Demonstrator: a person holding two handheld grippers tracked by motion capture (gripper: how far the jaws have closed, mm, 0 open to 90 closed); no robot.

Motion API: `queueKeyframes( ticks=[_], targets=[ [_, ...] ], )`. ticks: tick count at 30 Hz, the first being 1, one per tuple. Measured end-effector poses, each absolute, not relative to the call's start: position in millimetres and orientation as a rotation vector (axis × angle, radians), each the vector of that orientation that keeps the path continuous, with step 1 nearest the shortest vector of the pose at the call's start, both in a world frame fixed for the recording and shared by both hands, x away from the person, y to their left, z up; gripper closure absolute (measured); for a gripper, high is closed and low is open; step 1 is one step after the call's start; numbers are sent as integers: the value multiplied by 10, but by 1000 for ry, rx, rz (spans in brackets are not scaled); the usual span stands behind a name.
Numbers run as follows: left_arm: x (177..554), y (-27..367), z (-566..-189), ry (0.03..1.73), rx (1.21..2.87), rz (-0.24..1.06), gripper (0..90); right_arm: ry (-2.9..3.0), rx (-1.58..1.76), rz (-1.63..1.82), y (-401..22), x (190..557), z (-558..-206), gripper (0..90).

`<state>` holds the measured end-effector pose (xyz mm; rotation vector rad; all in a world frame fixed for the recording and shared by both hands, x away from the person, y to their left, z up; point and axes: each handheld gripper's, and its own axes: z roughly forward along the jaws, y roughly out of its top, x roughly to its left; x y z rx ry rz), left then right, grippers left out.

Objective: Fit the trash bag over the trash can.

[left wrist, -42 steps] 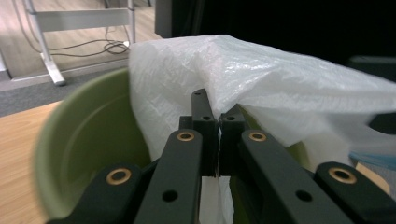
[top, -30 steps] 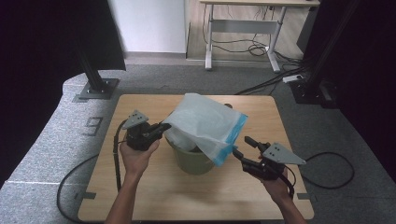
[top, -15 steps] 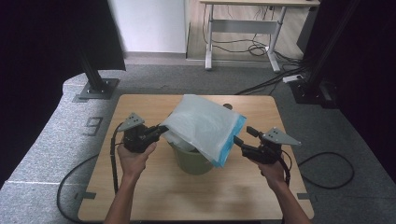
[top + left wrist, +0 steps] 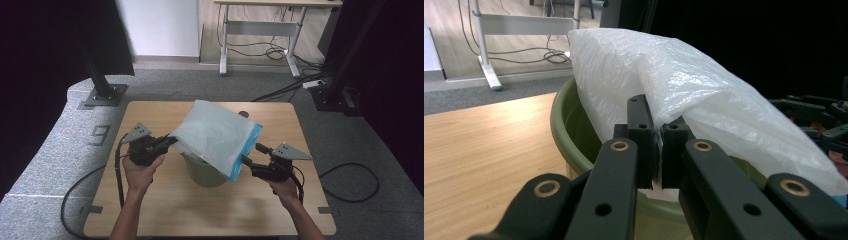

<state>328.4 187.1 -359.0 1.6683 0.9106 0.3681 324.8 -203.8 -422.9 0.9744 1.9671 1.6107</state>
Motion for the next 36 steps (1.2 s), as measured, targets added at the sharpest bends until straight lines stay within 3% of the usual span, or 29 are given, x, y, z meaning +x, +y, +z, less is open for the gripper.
queueKeyframes(
  ticks=[12,24,28,33,36],
  targets=[
    [3302,2231,-3597,908,1648,352,868,1903,1010,1608,-2206,3354,-4128,265],
    [3383,2395,-3647,956,1617,336,869,1903,1006,1581,-2186,3467,-4184,350],
    [3390,2364,-3645,950,1618,329,869,1915,966,1608,-2128,3507,-4163,479],
    [3412,2276,-3635,930,1626,310,869,1904,930,1667,-2105,3532,-4123,798],
    [3444,2186,-3636,918,1639,297,869,1866,921,1662,-2149,3505,-4057,888]
  ],
)
